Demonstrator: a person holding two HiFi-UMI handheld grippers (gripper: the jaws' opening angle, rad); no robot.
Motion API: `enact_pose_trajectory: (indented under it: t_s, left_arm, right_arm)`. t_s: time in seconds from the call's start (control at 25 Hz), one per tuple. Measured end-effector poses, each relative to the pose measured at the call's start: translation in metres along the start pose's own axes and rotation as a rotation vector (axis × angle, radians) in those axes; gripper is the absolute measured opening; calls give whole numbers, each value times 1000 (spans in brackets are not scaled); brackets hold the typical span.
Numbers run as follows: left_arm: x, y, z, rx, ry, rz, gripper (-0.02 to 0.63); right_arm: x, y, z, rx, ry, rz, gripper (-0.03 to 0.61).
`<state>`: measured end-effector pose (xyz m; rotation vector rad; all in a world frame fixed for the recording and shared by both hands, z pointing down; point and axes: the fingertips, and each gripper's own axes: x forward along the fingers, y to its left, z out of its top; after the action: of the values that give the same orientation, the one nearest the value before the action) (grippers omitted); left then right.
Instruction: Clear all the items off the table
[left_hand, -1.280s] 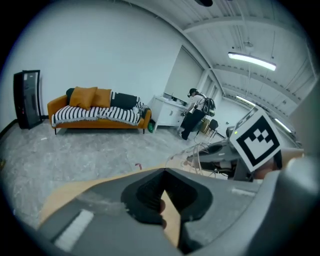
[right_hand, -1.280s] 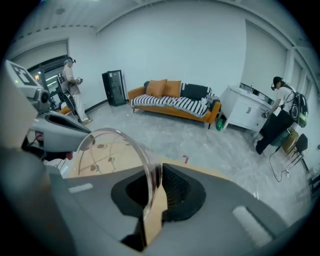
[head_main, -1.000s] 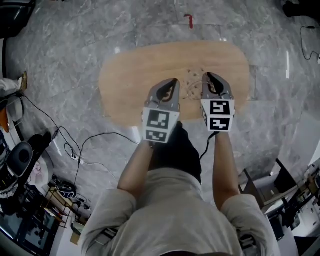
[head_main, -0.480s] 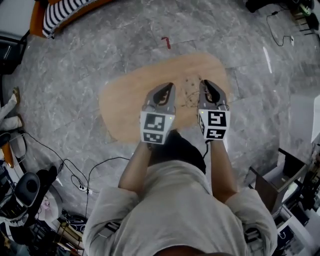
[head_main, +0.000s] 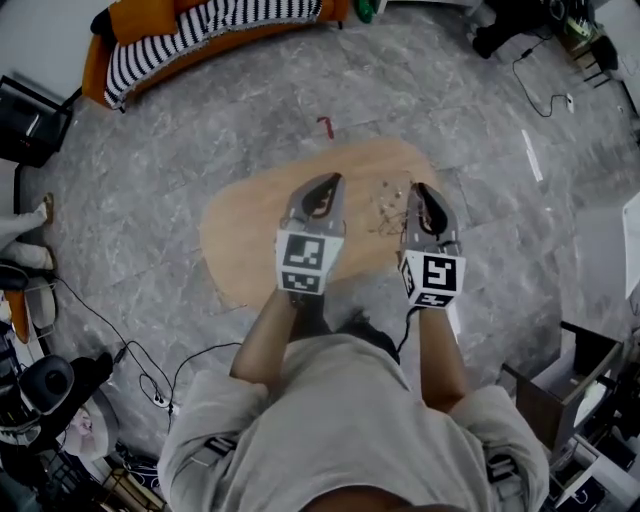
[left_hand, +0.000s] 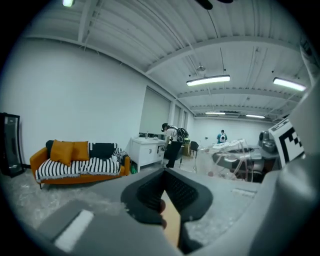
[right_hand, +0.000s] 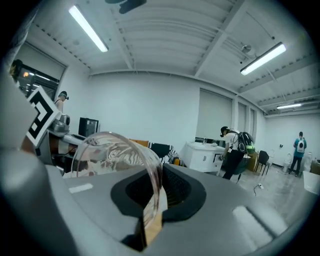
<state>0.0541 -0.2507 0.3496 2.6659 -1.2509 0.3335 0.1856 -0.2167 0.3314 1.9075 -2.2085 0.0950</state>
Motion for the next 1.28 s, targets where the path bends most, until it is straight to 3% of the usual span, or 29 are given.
enact_pose_trajectory:
  t_s: [0.28,0.56,1.28]
  left_arm:
    - [-35,-67,26,56,-82,59,21]
    - [-67,-170,40,115,-148,21,21]
    - [-85,-311,50,209,-198,-130,21]
  right_arm:
    - [-101,-55,28,-11,-156,-70,29]
    - [-185,-85,27,20,-248,-84,31]
    - [-291,-133,12,24,-306,-159,32]
